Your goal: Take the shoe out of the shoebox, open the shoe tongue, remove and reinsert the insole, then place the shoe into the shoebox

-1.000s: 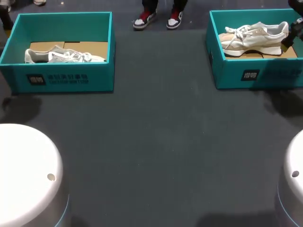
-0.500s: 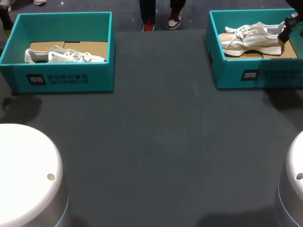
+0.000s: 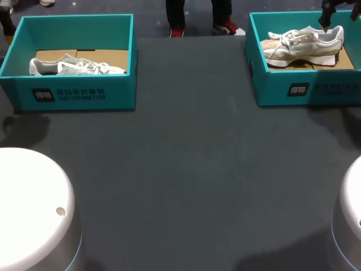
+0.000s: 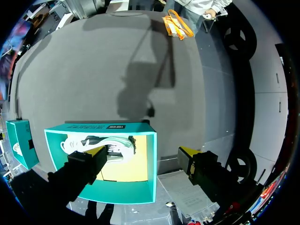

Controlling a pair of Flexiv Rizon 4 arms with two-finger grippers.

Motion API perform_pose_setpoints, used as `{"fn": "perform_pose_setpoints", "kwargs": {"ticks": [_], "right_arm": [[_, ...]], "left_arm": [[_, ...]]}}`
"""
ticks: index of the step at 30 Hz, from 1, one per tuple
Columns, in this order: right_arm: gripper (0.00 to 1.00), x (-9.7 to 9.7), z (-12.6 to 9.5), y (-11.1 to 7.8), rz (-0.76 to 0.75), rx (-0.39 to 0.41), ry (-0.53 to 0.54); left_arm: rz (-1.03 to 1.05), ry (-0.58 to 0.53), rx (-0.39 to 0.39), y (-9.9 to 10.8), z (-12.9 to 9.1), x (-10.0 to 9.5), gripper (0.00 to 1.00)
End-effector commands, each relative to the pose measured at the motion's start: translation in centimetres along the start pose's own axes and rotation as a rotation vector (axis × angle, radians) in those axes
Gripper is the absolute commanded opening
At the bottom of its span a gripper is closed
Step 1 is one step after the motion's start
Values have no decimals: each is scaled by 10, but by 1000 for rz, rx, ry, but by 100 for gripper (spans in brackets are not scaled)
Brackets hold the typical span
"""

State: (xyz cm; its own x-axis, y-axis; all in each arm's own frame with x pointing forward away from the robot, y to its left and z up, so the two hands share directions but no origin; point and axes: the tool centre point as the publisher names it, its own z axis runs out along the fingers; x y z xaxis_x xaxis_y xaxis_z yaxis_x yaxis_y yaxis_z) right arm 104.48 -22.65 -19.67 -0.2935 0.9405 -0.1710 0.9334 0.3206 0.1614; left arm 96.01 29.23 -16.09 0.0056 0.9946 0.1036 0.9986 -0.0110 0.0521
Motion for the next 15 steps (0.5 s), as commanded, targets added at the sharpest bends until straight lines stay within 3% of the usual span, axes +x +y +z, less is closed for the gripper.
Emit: {"fn": "perform_pose_setpoints", "kwargs": {"ticks": [1,10,11,13,15], "right_arm": [[100,-5,4,15,-4,66,11],[100,-5,4,15,-4,66,11],[100,-10,12,17,31,92,-2],[100,-18,23,22,82,57,-1],[100,-26,36,27,104,72,-9]], "left_arm": [[1,3,0,0,-1,0,100],[1,3,0,0,-1,0,100],[1,3,0,0,-1,0,100],[1,3,0,0,-1,0,100],[1,3,0,0,-1,0,100]]}}
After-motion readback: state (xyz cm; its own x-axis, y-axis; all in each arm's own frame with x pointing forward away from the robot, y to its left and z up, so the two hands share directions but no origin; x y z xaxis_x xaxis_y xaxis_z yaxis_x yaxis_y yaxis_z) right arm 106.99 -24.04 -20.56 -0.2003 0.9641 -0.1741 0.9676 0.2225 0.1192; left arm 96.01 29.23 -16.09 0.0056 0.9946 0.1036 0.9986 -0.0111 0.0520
